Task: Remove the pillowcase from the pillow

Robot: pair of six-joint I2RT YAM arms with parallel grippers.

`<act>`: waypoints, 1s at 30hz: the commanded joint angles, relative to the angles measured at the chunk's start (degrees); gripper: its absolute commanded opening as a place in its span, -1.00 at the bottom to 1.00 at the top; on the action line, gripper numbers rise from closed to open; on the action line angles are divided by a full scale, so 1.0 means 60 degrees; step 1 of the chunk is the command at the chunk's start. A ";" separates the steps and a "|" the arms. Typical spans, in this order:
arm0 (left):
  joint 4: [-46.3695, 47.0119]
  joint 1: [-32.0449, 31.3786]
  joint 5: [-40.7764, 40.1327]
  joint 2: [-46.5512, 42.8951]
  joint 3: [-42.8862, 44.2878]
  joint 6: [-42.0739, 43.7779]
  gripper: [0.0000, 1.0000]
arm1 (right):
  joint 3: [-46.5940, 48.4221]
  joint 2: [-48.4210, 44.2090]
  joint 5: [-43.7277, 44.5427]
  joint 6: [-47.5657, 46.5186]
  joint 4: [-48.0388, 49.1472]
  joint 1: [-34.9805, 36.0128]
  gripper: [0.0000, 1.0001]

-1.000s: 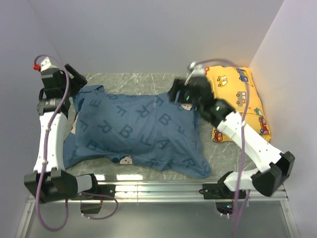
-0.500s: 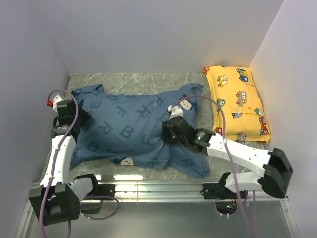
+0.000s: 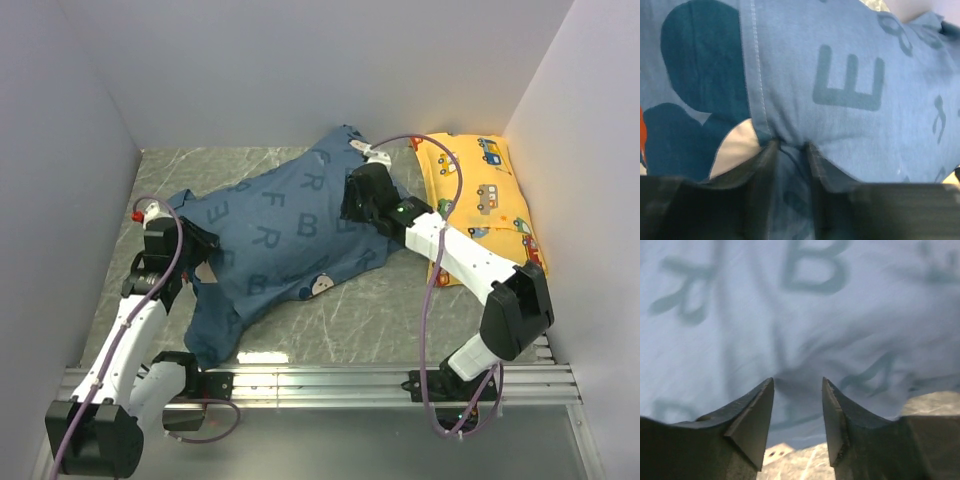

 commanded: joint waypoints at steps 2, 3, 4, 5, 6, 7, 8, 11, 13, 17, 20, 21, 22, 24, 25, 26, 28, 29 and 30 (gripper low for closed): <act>-0.0295 -0.0060 0.0363 -0.0392 0.0451 0.0143 0.13 | 0.0360 -0.0530 0.0234 -0.0300 -0.0309 0.0781 0.08; -0.0397 -0.0060 0.0305 -0.0523 0.0554 0.0172 0.24 | 0.0389 -0.0647 0.0321 -0.0300 -0.0324 0.1203 0.11; -0.0702 -0.0060 0.0247 -0.0612 0.0671 0.0245 0.36 | 0.0432 -0.0837 0.0481 -0.0344 -0.0310 0.1584 0.19; -0.0908 -0.0060 0.0246 -0.0699 0.0890 0.0231 0.53 | 0.0592 -0.0897 0.0904 -0.0504 -0.0295 0.1994 0.23; -0.1157 -0.0060 -0.0160 -0.0845 0.0994 0.0187 0.58 | 0.0725 -0.0927 0.1140 -0.0621 -0.0295 0.2883 0.32; -0.1725 -0.0060 -0.0744 -0.0948 0.1096 0.0056 0.61 | 0.0900 -0.0825 0.1229 -0.0753 -0.0237 0.3283 0.35; -0.2064 -0.0060 -0.1258 -0.1051 0.1242 -0.0162 0.68 | 0.1264 -0.0694 0.1332 -0.0972 -0.0236 0.3650 0.38; -0.3074 -0.0045 -0.2550 -0.1519 0.1244 -0.0954 0.75 | 0.2186 0.0111 0.1858 -0.1513 -0.0280 0.5042 0.47; -0.3297 -0.0045 -0.2959 -0.1769 0.1098 -0.1320 0.76 | 0.2759 0.0957 0.2473 -0.2025 -0.0411 0.5889 0.50; -0.3328 0.0202 -0.2584 -0.1639 0.0776 -0.1308 0.78 | 0.4382 0.2454 0.3470 -0.2598 -0.0748 0.6932 0.56; -0.2992 0.1077 -0.1373 -0.1492 0.0497 -0.1001 0.66 | 0.5191 0.3480 0.3764 -0.2775 -0.0939 0.7256 0.58; -0.2599 0.1373 -0.0945 -0.1462 0.0366 -0.0753 0.62 | 0.5339 0.3888 0.3793 -0.2819 -0.0939 0.7257 0.58; -0.2407 0.1680 -0.0404 -0.1433 0.0147 -0.0635 0.58 | 0.5456 0.4081 0.3910 -0.2863 -0.0968 0.7272 0.59; -0.2143 0.2356 0.0448 -0.1199 -0.0015 -0.0444 0.46 | 0.5648 0.4360 0.4130 -0.2936 -0.0925 0.7272 0.61; -0.1981 0.2633 0.0683 -0.1140 -0.0176 -0.0385 0.41 | 0.5648 0.4477 0.4160 -0.3053 -0.0707 0.7272 0.61; -0.1864 0.2752 0.0889 -0.0995 -0.0279 -0.0355 0.40 | 0.5662 0.4536 0.4232 -0.3126 -0.0603 0.7272 0.62; -0.1383 0.3102 0.1591 -0.0833 -0.0585 -0.0326 0.29 | 0.5823 0.4756 0.4379 -0.3273 -0.0485 0.7272 0.64; -0.1249 0.3220 0.1913 -0.0673 -0.0689 -0.0326 0.26 | 0.6128 0.4844 0.4597 -0.3332 -0.0529 0.7272 0.64; -0.1088 0.3308 0.2322 -0.0584 -0.0777 -0.0384 0.23 | 0.6276 0.5048 0.4686 -0.3390 -0.0587 0.7286 0.64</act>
